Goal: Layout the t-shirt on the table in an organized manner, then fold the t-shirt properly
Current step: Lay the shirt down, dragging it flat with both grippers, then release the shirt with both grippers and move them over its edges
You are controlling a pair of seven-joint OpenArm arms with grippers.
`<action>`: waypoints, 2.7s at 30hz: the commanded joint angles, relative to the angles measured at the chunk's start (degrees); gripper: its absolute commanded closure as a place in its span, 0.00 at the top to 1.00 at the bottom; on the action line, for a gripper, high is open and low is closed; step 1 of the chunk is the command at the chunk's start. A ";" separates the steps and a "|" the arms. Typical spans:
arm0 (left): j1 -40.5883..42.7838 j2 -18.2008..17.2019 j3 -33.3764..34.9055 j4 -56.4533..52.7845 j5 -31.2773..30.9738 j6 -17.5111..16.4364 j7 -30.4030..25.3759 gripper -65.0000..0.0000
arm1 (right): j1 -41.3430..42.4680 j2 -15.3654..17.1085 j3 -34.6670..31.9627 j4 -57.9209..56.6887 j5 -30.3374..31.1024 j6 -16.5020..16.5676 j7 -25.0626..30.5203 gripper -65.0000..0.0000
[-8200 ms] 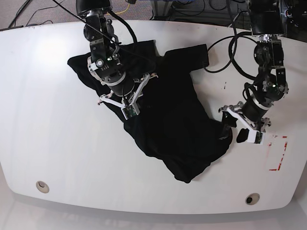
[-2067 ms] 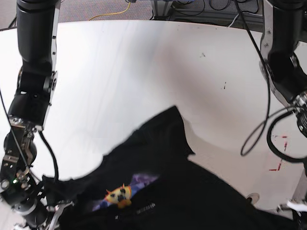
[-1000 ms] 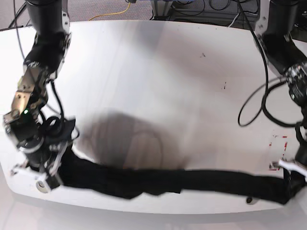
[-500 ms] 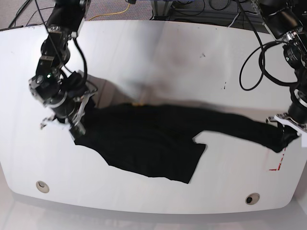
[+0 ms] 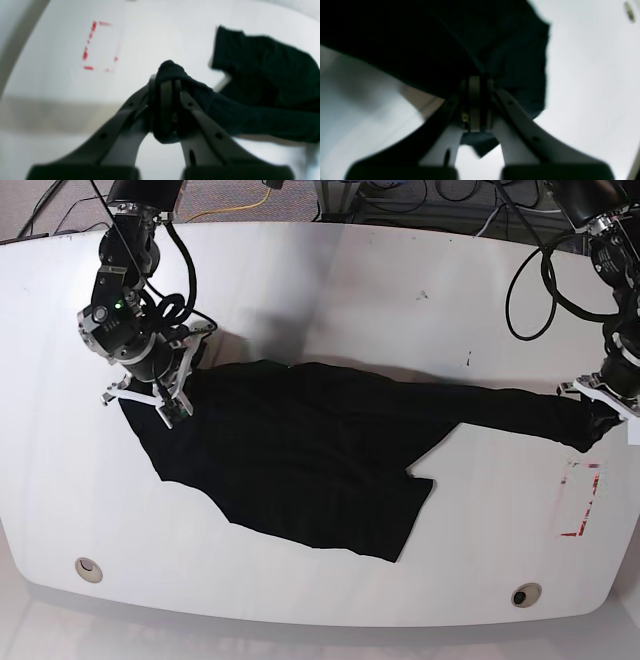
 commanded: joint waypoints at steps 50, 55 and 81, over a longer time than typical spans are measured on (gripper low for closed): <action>17.61 -7.96 -5.38 0.72 1.05 0.10 0.87 0.72 | -13.71 -0.07 -5.62 1.22 -0.06 -0.10 1.73 0.63; 14.53 -7.79 -6.61 0.80 0.78 0.01 0.87 0.72 | -11.95 -0.07 -5.62 1.31 -0.06 -0.10 2.61 0.63; -7.54 0.12 9.65 1.16 -4.84 0.36 0.87 0.72 | 8.35 -0.77 -5.62 -0.10 0.12 -0.10 2.52 0.64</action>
